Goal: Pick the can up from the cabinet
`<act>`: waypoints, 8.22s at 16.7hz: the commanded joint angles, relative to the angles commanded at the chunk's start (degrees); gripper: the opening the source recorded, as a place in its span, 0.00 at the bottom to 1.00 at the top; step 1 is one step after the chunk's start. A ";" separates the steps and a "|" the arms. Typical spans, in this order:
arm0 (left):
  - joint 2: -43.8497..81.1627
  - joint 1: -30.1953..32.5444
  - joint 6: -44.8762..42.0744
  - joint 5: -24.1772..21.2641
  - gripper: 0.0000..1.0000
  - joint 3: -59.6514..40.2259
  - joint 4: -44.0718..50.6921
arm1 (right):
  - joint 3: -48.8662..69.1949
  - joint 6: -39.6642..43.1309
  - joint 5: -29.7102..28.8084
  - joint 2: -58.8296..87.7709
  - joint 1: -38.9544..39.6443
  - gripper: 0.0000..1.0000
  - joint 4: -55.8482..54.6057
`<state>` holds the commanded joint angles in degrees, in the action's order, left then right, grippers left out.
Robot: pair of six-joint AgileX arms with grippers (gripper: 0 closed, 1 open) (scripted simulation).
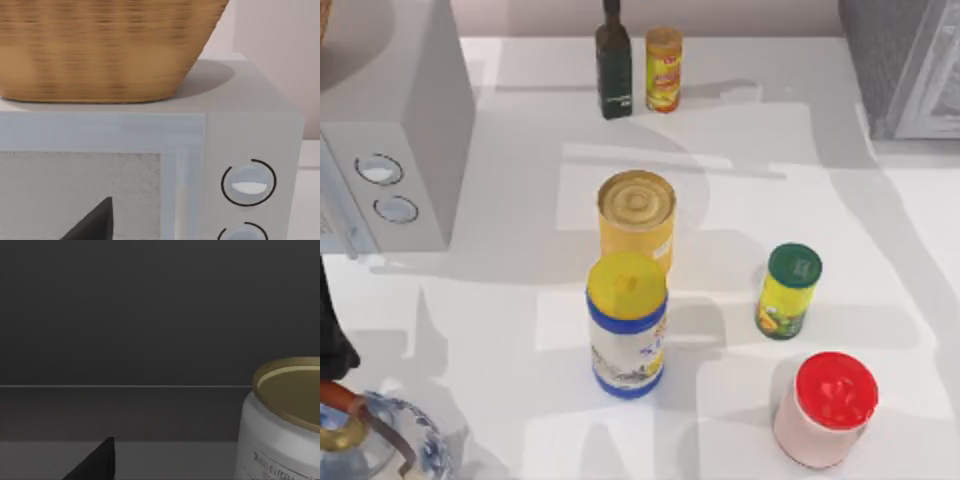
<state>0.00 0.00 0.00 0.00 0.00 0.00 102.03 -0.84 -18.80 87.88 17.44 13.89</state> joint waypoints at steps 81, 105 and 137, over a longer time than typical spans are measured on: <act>0.00 0.00 0.00 0.00 1.00 0.00 0.00 | -94.33 -4.95 16.22 -84.04 -9.23 0.00 -9.98; 0.00 0.00 0.00 0.00 1.00 0.00 0.00 | 61.21 -102.31 -25.16 -46.66 105.19 0.00 30.48; 0.00 0.00 0.00 0.00 1.00 0.00 0.00 | 185.81 -177.22 -50.37 -39.73 138.78 0.00 44.50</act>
<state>0.00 0.00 0.00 0.00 0.00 0.00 287.85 -178.06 -69.17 48.15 156.22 58.39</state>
